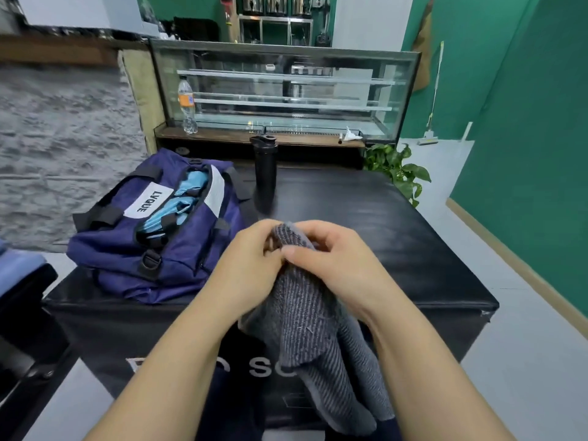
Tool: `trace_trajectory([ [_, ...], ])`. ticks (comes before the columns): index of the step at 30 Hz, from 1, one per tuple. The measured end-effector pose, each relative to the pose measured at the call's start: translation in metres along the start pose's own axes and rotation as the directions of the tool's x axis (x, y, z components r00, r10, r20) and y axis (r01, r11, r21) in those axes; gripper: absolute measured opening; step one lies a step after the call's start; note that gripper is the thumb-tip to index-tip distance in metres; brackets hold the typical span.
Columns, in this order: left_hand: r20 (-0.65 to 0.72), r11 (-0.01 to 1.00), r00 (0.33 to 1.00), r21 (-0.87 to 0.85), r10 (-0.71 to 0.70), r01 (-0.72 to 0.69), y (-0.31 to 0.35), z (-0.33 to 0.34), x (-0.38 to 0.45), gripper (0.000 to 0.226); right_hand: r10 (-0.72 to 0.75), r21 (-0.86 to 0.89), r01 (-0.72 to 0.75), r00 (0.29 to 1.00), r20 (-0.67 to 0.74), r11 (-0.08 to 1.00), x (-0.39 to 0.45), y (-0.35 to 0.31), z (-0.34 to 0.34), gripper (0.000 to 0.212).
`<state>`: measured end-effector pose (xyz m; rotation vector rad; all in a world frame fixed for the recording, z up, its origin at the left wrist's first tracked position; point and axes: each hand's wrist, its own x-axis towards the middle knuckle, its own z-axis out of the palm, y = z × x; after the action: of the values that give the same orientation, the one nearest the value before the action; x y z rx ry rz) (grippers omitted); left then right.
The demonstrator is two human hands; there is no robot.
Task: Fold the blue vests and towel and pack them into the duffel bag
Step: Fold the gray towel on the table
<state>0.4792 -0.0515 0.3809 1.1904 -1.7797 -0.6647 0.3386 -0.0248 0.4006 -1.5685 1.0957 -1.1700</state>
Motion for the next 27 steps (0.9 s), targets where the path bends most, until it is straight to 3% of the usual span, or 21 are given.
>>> trace_trajectory([
  [5, -0.171, 0.948, 0.968, -0.292, -0.186, 0.13, -0.003, 0.009, 0.0, 0.037, 0.149, -0.371, -0.153, 0.988, -0.04, 0.916, -0.019, 0.018, -0.031, 0.008],
  [6, -0.174, 0.934, 0.962, -0.328, -0.208, 0.143, -0.005, 0.01, 0.002, 0.034, 0.185, -0.331, -0.199, 0.98, -0.073, 0.922, -0.023, 0.022, -0.036, 0.016],
  [8, -0.142, 0.909, 0.959, -0.378, -0.245, 0.176, -0.005, 0.012, 0.002, 0.026, 0.287, 0.036, -0.285, 0.943, -0.169, 0.958, -0.029, 0.028, -0.044, 0.023],
  [10, -0.097, 0.895, 0.958, -0.392, -0.271, 0.214, -0.003, 0.017, -0.002, 0.024, 0.364, 0.364, -0.251, 0.887, -0.284, 0.897, -0.029, 0.027, -0.049, 0.023],
  [12, -0.056, 0.882, 0.957, -0.408, -0.284, 0.237, 0.0, 0.021, -0.007, 0.022, 0.374, 0.434, -0.19, 0.842, -0.389, 0.88, -0.025, 0.025, -0.051, 0.021],
  [14, -0.003, 0.839, 0.951, -0.47, -0.31, 0.273, 0.004, 0.024, -0.009, 0.02, 0.323, 0.363, -0.164, 0.841, -0.435, 0.917, -0.02, 0.027, -0.046, 0.014],
  [18, 0.121, 0.779, 0.953, -0.553, -0.276, 0.296, 0.012, 0.025, -0.014, 0.022, 0.209, 0.104, -0.183, 0.899, -0.385, 0.978, -0.016, 0.034, -0.024, 0.01],
  [20, 0.164, 0.797, 0.962, -0.539, -0.218, 0.272, 0.008, 0.021, -0.018, 0.032, 0.221, 0.177, -0.172, 0.924, -0.313, 0.969, -0.017, 0.036, -0.019, 0.013],
  [23, 0.195, 0.833, 0.973, -0.512, -0.125, 0.21, 0.001, 0.012, -0.022, 0.048, 0.22, 0.464, -0.142, 0.968, -0.118, 0.875, -0.021, 0.029, -0.017, 0.019],
  [25, 0.138, 0.878, 0.986, -0.455, -0.097, 0.15, -0.001, 0.01, -0.023, 0.042, 0.196, 0.452, -0.136, 0.976, -0.089, 0.882, -0.023, 0.028, -0.016, 0.02],
  [27, 0.067, 0.944, 0.996, -0.319, -0.065, 0.083, -0.002, 0.012, -0.022, 0.03, 0.175, 0.306, -0.132, 0.978, -0.116, 0.943, -0.022, 0.033, -0.015, 0.021],
])
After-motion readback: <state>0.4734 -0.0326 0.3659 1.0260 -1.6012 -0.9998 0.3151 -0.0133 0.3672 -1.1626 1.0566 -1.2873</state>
